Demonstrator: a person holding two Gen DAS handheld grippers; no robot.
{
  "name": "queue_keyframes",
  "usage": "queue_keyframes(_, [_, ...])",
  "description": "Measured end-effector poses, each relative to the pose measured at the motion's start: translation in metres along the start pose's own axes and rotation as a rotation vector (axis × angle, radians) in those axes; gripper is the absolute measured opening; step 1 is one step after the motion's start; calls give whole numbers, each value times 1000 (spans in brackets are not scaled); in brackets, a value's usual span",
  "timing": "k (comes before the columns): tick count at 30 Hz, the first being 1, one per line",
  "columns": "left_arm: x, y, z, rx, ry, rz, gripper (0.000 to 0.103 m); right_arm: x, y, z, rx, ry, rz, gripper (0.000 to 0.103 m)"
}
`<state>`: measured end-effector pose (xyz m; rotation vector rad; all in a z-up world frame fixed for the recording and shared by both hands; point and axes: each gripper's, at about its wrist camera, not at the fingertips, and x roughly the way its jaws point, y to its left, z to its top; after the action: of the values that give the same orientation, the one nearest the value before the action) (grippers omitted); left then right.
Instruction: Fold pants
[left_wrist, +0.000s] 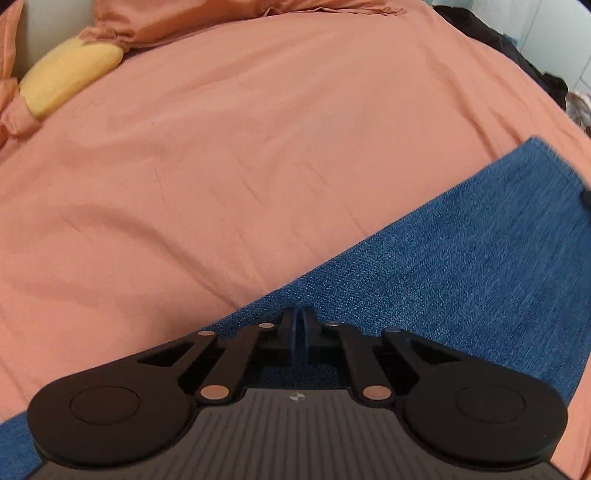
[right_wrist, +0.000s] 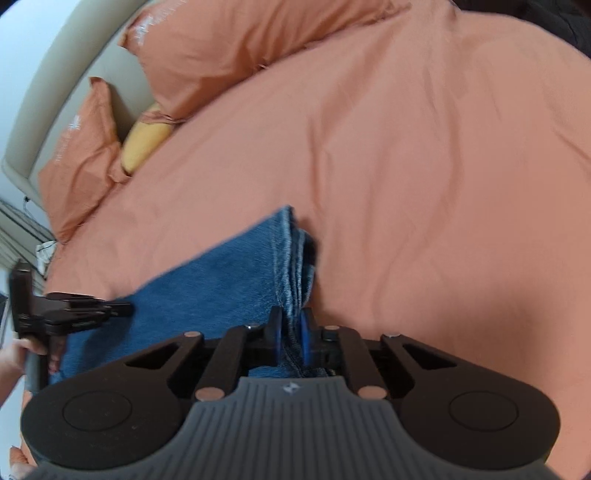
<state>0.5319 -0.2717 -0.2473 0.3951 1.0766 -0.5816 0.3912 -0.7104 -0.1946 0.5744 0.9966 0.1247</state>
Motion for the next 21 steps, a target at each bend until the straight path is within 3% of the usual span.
queue_keyframes(7, [-19,-11,-10,29,-69,37,5,-35,76,23,-89,5,-74,5])
queue_keyframes(14, [-68,-30,-60,150,-83,-146,5,-71,160,35,-185,-37,-145,4])
queue_keyframes(17, [-80,-37,-91,144,-79,-240,5,-83,195,38,-225,-65,-161,4])
queue_keyframes(21, [-63,-42,-123,85,-31,-287,5,-97,236,40,-265,-77,-183,4])
